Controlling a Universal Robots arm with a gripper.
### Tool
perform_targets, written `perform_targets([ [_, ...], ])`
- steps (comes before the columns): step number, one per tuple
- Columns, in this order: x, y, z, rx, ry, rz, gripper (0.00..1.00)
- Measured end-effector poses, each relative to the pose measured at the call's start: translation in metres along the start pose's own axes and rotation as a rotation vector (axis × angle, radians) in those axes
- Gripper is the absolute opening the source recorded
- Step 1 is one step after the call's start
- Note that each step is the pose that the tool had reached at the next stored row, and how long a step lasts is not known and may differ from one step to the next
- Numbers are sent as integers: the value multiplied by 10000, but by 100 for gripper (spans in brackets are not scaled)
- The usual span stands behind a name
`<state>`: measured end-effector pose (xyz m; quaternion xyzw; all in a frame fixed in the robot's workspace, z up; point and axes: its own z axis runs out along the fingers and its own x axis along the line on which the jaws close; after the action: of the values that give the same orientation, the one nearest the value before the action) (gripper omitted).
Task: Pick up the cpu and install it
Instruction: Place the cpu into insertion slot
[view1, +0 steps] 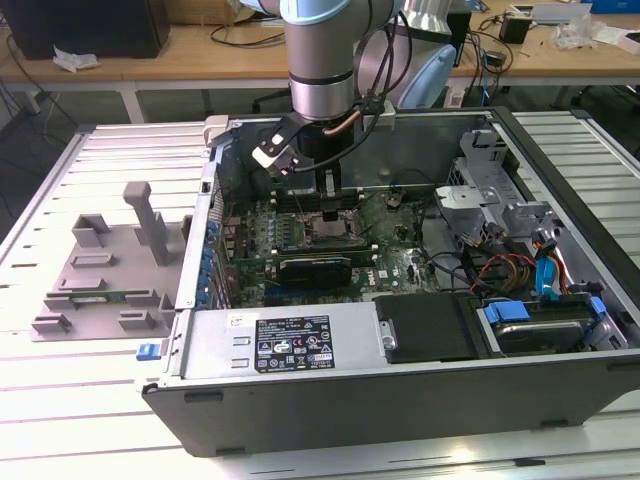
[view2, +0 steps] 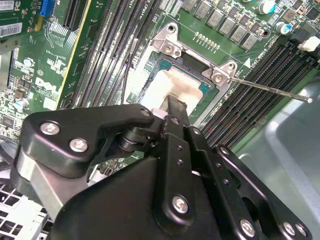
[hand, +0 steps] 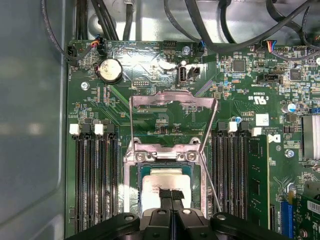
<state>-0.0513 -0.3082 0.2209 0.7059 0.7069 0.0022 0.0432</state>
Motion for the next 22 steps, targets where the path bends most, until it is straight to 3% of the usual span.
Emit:
perform_targets([
  [7,-1,2,-27,0,-4,0,11],
  [10,-7,7,-113,0,-4,1,11],
  [14,-17,19,-294,0,-5,0,11],
  [22,-18,20,-310,0,-6,0,11],
])
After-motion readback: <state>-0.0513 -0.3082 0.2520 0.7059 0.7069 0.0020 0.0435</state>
